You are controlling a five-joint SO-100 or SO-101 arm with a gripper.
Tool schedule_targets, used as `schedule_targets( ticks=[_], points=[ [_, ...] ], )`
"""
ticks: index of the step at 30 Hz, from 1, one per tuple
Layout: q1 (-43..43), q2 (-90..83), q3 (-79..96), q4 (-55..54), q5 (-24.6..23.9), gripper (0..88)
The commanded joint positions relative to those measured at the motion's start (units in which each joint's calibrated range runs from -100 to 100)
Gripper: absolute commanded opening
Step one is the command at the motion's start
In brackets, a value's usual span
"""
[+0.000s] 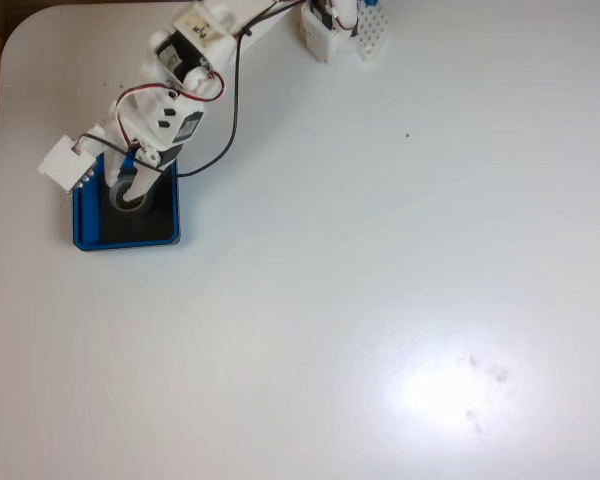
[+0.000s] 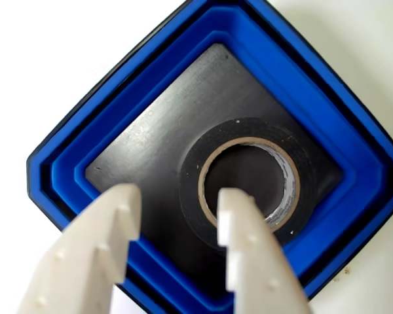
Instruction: Pick the black tape roll and drop it in the blue box
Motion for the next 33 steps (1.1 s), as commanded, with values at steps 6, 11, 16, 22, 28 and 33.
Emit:
schedule_targets(
  ticks=[6, 11, 16, 22, 28, 33],
  points=[
    [-2.18, -15.49, 12.23, -0.37, 0.23, 3.3],
    [-2.76, -23.52, 20.13, -0.53, 0.23, 3.1],
    [-2.86, -30.96, 27.50, -1.03, 0.23, 3.1],
    [-2.86, -40.99, 37.48, -1.03, 0.23, 2.9],
    [-2.86, -51.28, 48.08, -1.11, 0.23, 2.9],
    [-4.23, -60.39, 57.78, -1.11, 0.23, 2.9]
  ],
)
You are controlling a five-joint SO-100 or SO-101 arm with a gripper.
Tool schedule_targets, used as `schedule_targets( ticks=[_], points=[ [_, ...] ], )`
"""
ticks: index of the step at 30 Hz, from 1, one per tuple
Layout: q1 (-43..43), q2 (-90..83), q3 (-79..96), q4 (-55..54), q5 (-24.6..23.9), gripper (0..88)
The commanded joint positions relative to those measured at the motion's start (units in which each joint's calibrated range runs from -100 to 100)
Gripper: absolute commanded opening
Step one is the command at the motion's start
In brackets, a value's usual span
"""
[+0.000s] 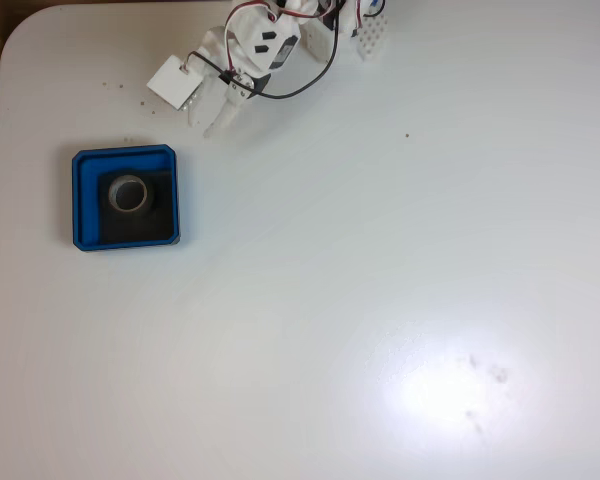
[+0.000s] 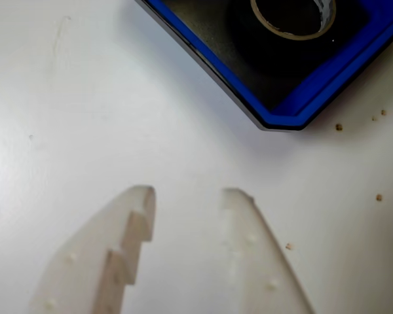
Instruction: Pick the black tape roll and drop it in the blue box
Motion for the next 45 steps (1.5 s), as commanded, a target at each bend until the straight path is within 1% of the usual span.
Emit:
schedule_targets(
  ticks=[1, 16, 23, 26, 30, 39, 45],
  points=[
    [-2.04, -7.28, 6.30, -1.11, 0.23, 2.9],
    [-9.37, -37.13, 33.71, -1.19, 0.23, 2.9],
    [-15.23, -45.15, 41.34, -1.19, 0.23, 2.9],
    [-17.77, -45.57, 41.52, -1.19, 0.23, 3.0],
    [-23.34, -45.57, 41.52, -1.11, 0.23, 3.0],
    [-39.17, -45.49, 41.52, -0.62, -0.20, 3.0],
    [-46.30, -45.49, 41.52, -0.62, -0.20, 3.0]
  ],
)
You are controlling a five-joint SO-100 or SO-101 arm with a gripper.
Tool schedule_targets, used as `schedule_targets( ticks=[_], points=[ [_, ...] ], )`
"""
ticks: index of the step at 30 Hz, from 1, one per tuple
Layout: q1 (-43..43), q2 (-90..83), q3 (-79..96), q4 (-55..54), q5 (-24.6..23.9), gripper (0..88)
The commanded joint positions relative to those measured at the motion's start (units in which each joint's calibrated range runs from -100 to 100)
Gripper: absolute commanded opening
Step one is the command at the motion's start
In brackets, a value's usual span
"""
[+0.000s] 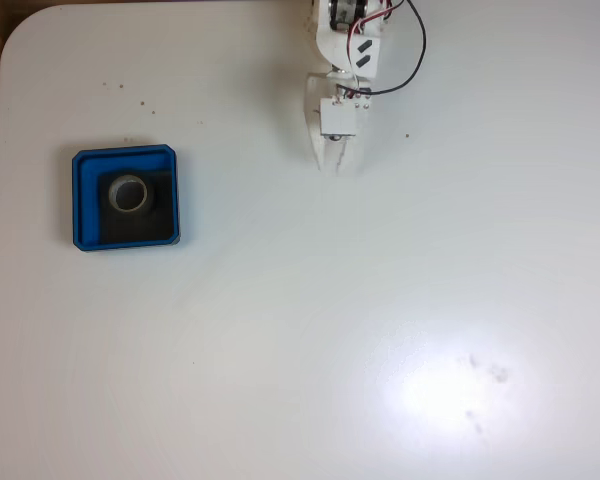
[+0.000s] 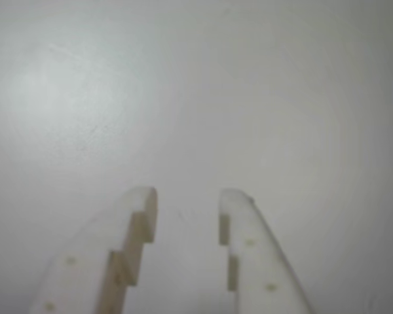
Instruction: Pick the black tape roll and drop it in the blue box
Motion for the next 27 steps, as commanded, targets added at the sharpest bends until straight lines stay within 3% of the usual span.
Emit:
schedule_targets(
  ticks=[1, 27],
  points=[
    [-3.24, -0.61, 0.90, -0.62, -0.20, 3.0],
    [-5.59, -0.61, 0.90, -0.53, 0.15, 3.1]
  ],
)
